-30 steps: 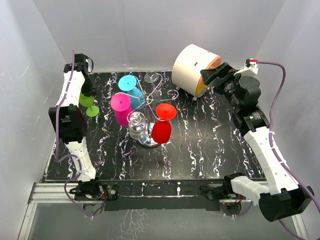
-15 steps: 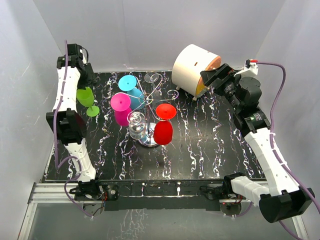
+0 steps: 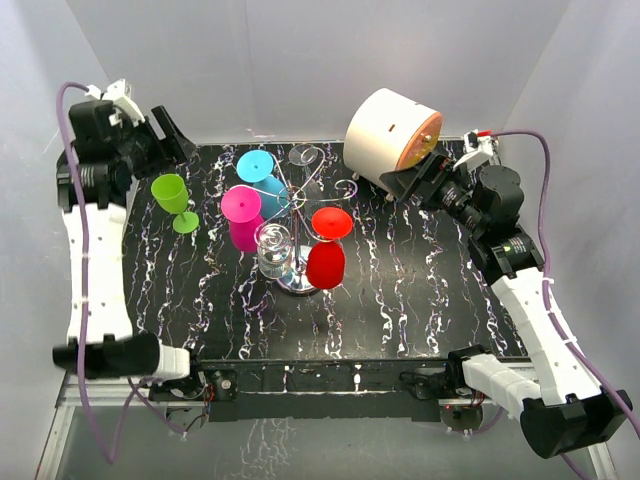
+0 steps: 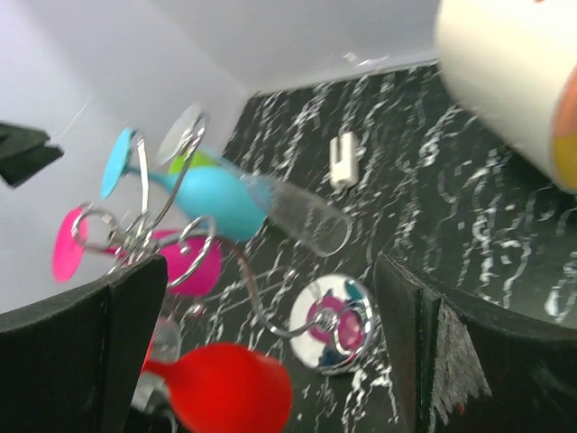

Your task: Take the wine glass off the wine glass rack

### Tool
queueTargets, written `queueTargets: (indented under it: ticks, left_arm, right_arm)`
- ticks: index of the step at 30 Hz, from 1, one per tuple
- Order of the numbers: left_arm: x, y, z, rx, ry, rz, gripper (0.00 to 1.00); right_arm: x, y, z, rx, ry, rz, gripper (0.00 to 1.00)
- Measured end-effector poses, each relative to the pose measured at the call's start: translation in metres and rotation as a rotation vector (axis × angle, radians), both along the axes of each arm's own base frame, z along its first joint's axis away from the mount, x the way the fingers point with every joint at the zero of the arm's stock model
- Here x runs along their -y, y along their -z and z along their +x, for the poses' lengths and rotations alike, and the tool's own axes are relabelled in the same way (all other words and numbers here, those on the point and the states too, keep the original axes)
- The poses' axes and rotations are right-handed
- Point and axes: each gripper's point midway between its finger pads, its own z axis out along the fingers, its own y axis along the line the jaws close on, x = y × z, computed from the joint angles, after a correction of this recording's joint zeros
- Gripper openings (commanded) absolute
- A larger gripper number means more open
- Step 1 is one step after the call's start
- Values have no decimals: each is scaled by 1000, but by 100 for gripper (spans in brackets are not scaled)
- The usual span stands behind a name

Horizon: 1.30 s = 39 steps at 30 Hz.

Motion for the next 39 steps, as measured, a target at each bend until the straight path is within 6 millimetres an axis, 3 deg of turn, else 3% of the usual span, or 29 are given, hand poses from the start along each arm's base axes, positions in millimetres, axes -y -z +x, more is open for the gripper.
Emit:
queueTargets:
  ticks: [4, 6, 11, 18, 30, 39]
  left_arm:
    - [24, -26, -31, 136, 78, -87, 83]
    - [34, -40, -46, 196, 118, -120, 91]
    - [49, -67, -64, 297, 197, -153, 95]
    - [57, -69, -71, 303, 232, -185, 96]
    - [66, -72, -72, 303, 272, -235, 97]
    - [70, -69, -69, 289, 294, -255, 99]
  right_arm:
    - [-23, -5, -18, -17, -155, 58, 97]
    - [-33, -7, -27, -24, -228, 108, 96]
    - [-56, 3, -39, -95, -376, 208, 86]
    - [-77, 26, -55, -217, -487, 300, 77]
    - [-96, 17, -68, -230, -582, 369, 45]
    - [-109, 26, -68, -282, -611, 390, 36]
